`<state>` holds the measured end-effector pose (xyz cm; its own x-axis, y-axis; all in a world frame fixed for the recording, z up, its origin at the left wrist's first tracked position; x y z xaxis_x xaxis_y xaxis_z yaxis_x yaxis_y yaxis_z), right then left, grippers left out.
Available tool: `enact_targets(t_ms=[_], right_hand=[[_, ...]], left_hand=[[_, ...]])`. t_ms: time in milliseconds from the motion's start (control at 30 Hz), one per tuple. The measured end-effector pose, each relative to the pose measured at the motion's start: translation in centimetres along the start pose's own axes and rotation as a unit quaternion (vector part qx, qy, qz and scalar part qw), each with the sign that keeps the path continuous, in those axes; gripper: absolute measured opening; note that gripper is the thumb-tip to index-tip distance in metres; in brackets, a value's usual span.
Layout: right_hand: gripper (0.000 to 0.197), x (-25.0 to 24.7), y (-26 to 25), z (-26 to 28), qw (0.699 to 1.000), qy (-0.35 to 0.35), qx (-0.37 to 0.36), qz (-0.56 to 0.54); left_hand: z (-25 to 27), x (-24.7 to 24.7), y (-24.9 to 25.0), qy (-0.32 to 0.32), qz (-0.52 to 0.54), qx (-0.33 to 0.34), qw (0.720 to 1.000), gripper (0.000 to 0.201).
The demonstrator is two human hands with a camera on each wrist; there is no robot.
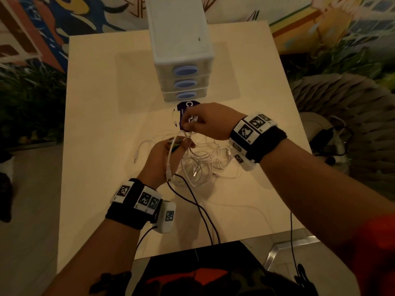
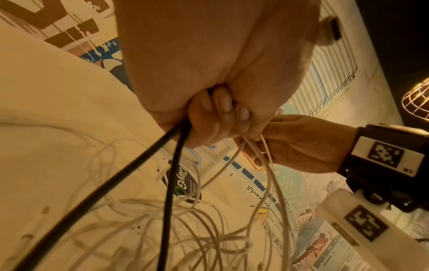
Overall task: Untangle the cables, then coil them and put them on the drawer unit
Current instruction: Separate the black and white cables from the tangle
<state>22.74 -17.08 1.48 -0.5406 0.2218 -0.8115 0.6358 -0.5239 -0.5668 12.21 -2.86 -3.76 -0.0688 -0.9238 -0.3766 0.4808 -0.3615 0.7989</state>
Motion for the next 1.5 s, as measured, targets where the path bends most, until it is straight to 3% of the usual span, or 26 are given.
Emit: enact_targets(t_ms=[67, 167, 233, 367, 467, 767, 933, 1033, 1100, 1200, 1300, 1367, 1500], right_hand=[[0.04, -0.5, -0.3, 0.9, 0.996, 0.089, -0.017, -0.01], [0.028, -1.2, -1.5, 3.9, 0.973, 0.227, -0.049, 0.001], [0.025, -0.5, -2.0, 5.8, 0.98, 0.199, -0.022, 0.017], [0.037, 3.1, -1.8, 6.7, 0.998, 0.054, 0.034, 0.015], [0.029, 4.7, -1.6, 5.8, 0.999, 0.033, 0.022, -0.001], [0.024, 4.0, 1.2, 9.5, 0.995, 0.075, 0.054, -0.021], [0.021, 3.7, 2.2, 11.1, 0.978, 0.128, 0.102, -0.133], [0.02, 3.9, 2.5, 11.3, 0.963, 0.157, 0.123, -0.179], [0.022, 3.9, 2.8, 11.2, 0.956, 0.168, 0.135, -0.198], [0.023, 3.7, 3.2, 10.8, 0.948, 0.178, 0.139, -0.223], [0.023, 3.4, 3.6, 10.5, 0.95, 0.174, 0.138, -0.219], [0.024, 3.3, 4.0, 10.4, 0.951, 0.175, 0.137, -0.213], [0.026, 3.1, 4.6, 10.4, 0.953, 0.178, 0.14, -0.203]], left_hand=[[0.1, -0.2, 0.2, 0.021, 0.01, 0.016, 1.0, 0.031], [0.3, -0.4, 0.0, 0.041, 0.022, 0.017, 0.999, 0.031], [0.3, -0.5, 0.0, 0.043, 0.051, 0.013, 0.998, 0.031], [0.2, -0.1, 0.1, 0.023, 0.09, -0.028, 0.995, 0.03], [-0.1, 0.2, 0.0, 0.015, 0.102, -0.039, 0.994, 0.03], [-1.3, 0.8, -1.3, 0.041, 0.062, -0.123, 0.99, 0.032], [-1.7, 0.6, -2.1, 0.06, 0.018, -0.195, 0.979, 0.036], [-1.7, 0.4, -2.7, 0.087, -0.01, -0.232, 0.969, 0.052], [-1.4, 0.0, -3.0, 0.103, -0.008, -0.239, 0.966, 0.058], [-0.7, -0.5, -3.0, 0.115, -0.008, -0.237, 0.965, 0.051], [-0.2, -0.9, -3.3, 0.09, -0.005, -0.278, 0.956, 0.051], [0.1, -1.2, -3.7, 0.056, 0.056, -0.338, 0.938, 0.053], [1.2, -1.2, -3.6, -0.094, 0.215, -0.414, 0.88, 0.055]])
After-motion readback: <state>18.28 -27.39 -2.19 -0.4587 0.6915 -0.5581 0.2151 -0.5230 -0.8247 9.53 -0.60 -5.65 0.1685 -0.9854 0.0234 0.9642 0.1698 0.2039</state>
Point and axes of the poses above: each hand's wrist, its own z-axis away from the middle knuckle, its own x-axis out of the palm, y = z × x, the point moved 3 cm from there along -z, towards the middle knuckle, and after that the axes turned 14 degrees about -x, right-handed, at the moved point
